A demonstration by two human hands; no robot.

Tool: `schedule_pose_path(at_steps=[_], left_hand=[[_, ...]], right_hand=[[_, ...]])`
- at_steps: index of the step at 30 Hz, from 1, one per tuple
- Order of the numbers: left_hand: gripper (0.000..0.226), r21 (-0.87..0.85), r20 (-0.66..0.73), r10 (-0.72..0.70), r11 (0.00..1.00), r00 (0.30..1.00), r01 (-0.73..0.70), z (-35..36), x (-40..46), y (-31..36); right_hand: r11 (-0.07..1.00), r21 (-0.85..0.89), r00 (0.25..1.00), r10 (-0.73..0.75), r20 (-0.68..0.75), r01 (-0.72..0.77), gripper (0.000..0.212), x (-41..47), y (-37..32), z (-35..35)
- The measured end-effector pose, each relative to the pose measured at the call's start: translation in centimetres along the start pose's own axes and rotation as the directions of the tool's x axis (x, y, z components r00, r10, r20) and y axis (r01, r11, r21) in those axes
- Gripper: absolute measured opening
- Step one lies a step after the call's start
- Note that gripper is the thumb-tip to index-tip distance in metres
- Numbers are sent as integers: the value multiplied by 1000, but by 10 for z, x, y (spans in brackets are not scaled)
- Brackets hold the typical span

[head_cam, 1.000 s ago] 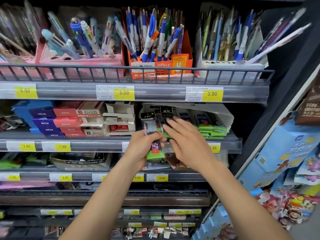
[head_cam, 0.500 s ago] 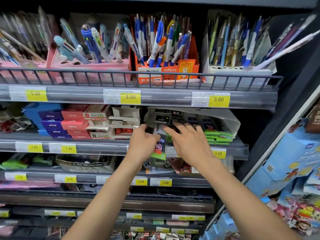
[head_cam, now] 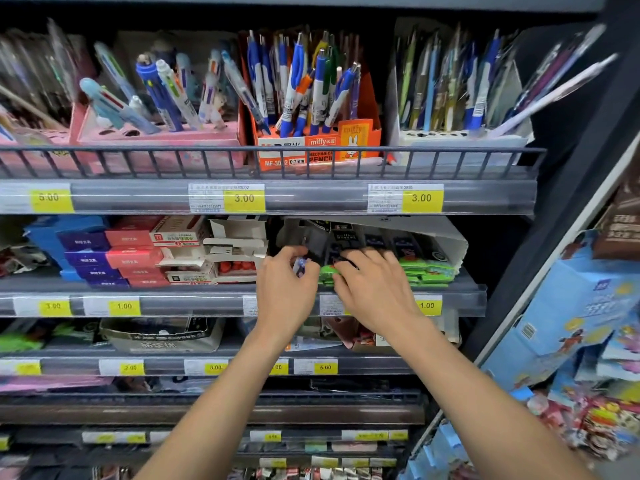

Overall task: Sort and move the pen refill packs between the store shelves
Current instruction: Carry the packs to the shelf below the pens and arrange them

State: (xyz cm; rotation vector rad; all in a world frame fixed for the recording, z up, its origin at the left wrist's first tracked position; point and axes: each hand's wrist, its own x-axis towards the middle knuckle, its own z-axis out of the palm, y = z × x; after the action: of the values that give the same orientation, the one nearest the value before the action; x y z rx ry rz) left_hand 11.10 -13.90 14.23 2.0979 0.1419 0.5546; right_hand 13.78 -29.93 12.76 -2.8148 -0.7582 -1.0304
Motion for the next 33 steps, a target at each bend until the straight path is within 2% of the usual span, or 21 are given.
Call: schedule_pose_path(at_steps=[2, 5, 8, 11, 13, 16, 21, 26, 29, 33], left_hand=[[32, 48, 0, 42, 998, 999, -42, 0, -1, 2], [18, 252, 79, 60, 965, 995, -78, 3, 7, 1], [25, 202, 211, 6, 978, 977, -50, 7, 14, -4], [33, 146, 247, 49, 985, 968, -87, 3, 16, -12], [48, 119, 285, 70, 987, 956, -108, -4, 13, -17], [69, 189, 347, 116, 963, 931, -190, -12, 11, -24], [59, 237, 346, 179, 933, 921, -271, -12, 18, -26], [65, 199, 369, 199, 937, 908, -286, -16, 19, -24], [49, 218, 354, 210, 929, 911, -298, -17, 20, -24], [35, 257, 300, 221, 918, 928, -302, -13, 19, -23]], right_hand=[[1000, -2, 1000, 7, 12, -7, 27, 2, -1, -1], [999, -6, 999, 34, 23, -34, 25, 4, -1, -3], [999, -17, 999, 36, 34, -35, 27, 2, -3, -2], [1000, 7, 1000, 12, 25, -12, 39, -4, -1, -3], [999, 37, 1000, 7, -4, -7, 42, -10, 1, -4], [998, 60, 997, 24, -78, -19, 39, -23, 6, -3], [995, 100, 986, 19, -167, -2, 20, -21, 11, 3], [994, 102, 994, -27, -104, 37, 33, -17, 13, 6], [995, 95, 995, -15, -102, 25, 42, -23, 16, 7], [992, 100, 985, 92, -144, -79, 36, -29, 24, 9]])
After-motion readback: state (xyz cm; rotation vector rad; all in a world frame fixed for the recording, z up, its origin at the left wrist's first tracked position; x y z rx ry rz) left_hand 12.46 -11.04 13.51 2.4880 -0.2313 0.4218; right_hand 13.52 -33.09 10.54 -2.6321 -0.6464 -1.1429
